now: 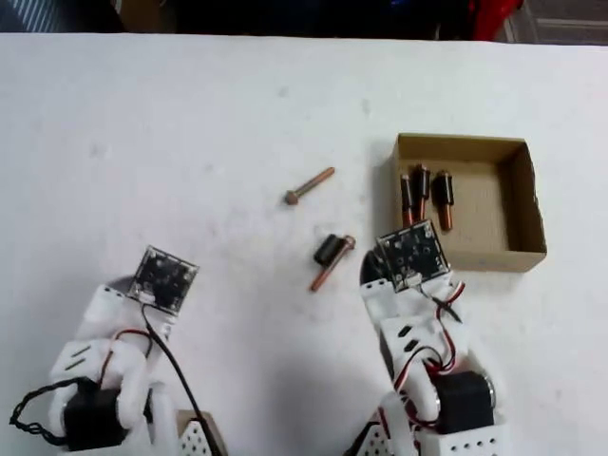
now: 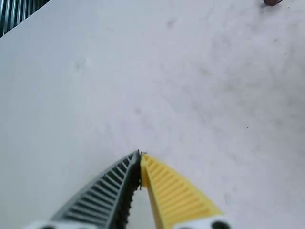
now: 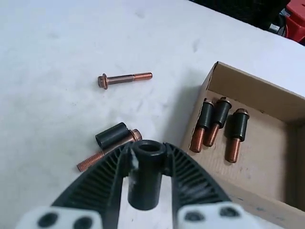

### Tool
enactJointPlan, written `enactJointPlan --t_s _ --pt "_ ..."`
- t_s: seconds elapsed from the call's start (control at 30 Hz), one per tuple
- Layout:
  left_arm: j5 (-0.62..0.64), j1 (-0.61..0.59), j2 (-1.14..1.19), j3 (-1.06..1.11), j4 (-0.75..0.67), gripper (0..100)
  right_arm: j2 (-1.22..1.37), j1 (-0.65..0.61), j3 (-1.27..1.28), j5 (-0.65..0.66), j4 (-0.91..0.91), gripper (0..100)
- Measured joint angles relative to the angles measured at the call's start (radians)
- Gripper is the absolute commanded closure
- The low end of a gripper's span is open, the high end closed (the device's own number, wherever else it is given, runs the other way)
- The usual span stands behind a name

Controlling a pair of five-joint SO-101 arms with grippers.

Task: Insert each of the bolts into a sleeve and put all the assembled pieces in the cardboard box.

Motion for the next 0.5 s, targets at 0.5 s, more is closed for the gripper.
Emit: enactJointPlan --t_s 0.5 --pt "0.000 0.005 0.149 -0.121 0.000 98 -0.169 0.044 0.086 0.000 -0.005 98.2"
